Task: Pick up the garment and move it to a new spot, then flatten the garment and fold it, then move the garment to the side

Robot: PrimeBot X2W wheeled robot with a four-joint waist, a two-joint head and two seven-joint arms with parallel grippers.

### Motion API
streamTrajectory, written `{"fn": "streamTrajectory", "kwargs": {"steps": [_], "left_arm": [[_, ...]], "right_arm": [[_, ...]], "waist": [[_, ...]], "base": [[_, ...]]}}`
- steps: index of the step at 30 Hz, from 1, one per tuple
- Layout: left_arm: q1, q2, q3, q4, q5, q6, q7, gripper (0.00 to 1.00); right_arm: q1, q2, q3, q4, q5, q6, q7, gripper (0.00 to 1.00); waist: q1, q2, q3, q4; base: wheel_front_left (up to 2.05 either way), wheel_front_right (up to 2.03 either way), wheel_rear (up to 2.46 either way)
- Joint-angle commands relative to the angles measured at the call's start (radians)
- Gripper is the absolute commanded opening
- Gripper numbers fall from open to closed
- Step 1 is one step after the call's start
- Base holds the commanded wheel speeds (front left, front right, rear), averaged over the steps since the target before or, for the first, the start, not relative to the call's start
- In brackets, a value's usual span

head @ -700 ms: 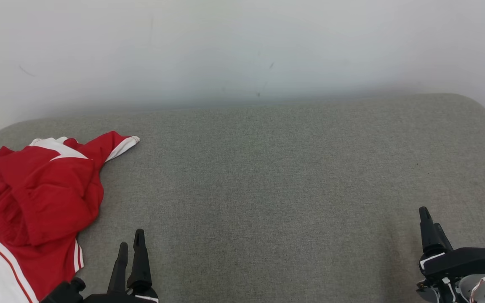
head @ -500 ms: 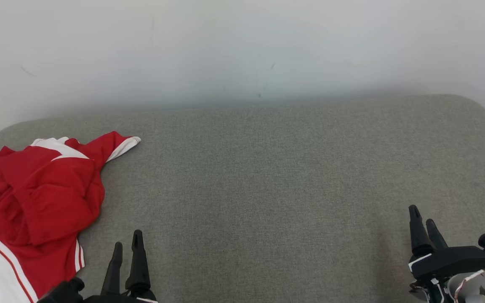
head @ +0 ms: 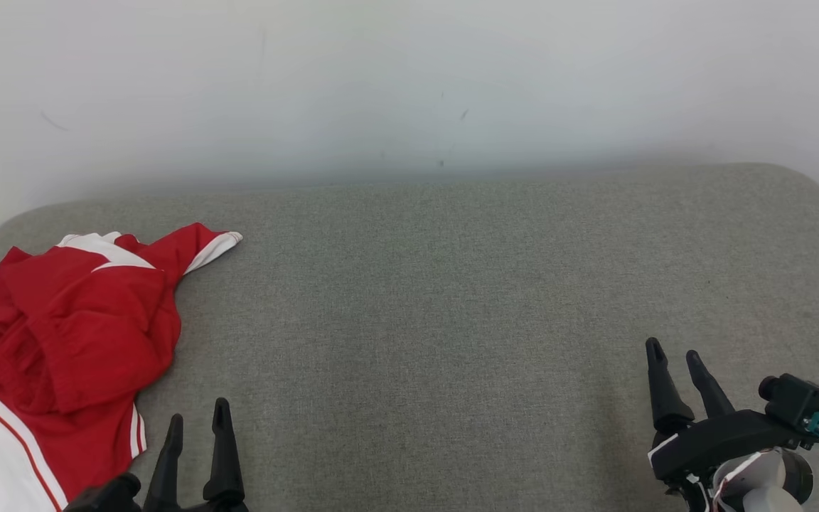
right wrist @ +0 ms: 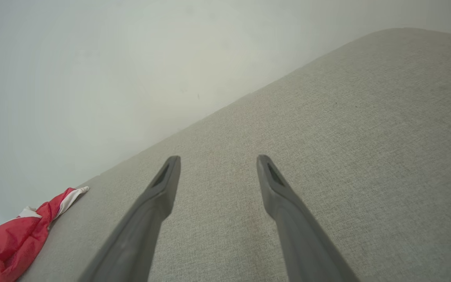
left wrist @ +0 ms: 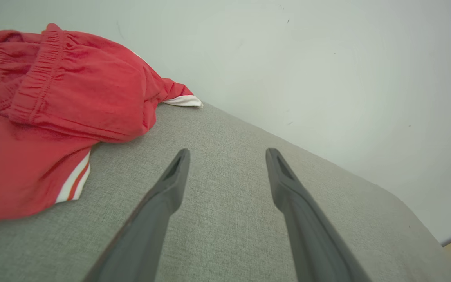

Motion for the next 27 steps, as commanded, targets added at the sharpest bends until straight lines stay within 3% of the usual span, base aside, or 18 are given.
{"fn": "streamTrajectory", "kwargs": {"steps": [1,9,27], "left_arm": [[0.008,0.008,0.010,-0.017,0.038,0.010,-0.002,1.00],[0.028,0.021,0.026,-0.044,0.146,0.047,-0.002,1.00],[0.078,0.045,0.052,-0.068,0.304,0.081,-0.002,1.00]], "right_arm": [[-0.003,-0.015,0.021,-0.013,-0.027,0.000,-0.015,1.00],[-0.001,-0.035,0.101,-0.025,-0.096,0.001,-0.058,1.00],[0.032,-0.032,0.178,-0.042,-0.215,0.001,-0.130,1.00]], "waist": [[0.0000,0.0000,-0.001,0.000],[0.0000,0.0000,-0.004,0.002],[0.0000,0.0000,-0.024,0.004]], "base": [[0.00,0.00,0.00],[0.00,0.00,0.00],[0.00,0.00,0.00]]}}
